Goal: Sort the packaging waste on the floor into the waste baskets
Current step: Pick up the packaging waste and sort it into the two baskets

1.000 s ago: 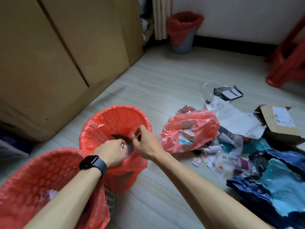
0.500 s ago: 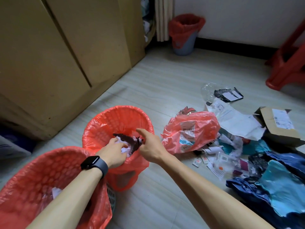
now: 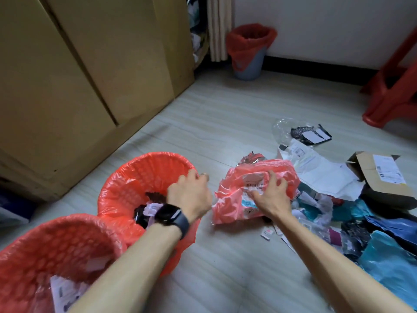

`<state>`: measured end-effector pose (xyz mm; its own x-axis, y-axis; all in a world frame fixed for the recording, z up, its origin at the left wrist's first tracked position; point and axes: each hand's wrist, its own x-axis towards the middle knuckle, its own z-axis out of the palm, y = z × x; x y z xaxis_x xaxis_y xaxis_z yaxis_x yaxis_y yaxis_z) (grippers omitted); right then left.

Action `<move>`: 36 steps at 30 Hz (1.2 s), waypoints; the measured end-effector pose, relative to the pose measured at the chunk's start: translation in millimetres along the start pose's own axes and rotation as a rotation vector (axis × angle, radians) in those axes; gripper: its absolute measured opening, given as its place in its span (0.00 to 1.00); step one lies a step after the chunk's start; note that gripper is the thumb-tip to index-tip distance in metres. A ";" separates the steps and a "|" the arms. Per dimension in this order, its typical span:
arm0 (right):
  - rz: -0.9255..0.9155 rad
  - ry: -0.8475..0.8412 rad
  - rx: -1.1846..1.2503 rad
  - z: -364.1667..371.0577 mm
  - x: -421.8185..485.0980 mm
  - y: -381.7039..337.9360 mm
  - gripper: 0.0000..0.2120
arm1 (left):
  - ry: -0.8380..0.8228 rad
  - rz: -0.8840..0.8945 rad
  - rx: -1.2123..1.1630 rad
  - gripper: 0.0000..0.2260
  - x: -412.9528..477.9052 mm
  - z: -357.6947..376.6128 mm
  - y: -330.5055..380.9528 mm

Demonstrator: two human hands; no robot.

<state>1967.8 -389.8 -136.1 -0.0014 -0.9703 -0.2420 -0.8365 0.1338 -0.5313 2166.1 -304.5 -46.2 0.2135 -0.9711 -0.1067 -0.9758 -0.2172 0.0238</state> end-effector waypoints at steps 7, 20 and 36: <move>0.127 -0.075 -0.110 20.5 69.7 44.8 0.60 | -0.111 -0.135 -0.015 0.28 24.6 47.5 26.2; 0.044 0.280 0.514 -57.8 -13.8 28.4 0.06 | 0.012 0.058 -0.318 0.43 -4.8 20.5 28.0; -0.093 -0.798 1.227 -136.7 -196.2 -91.2 0.25 | -0.253 0.147 -1.280 0.36 -154.8 -115.4 -5.4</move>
<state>1969.5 -239.2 70.9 0.6631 -0.6730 -0.3277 0.1643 0.5580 -0.8134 2143.6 -164.4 84.8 -0.0411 -0.9786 -0.2014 -0.2244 -0.1874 0.9563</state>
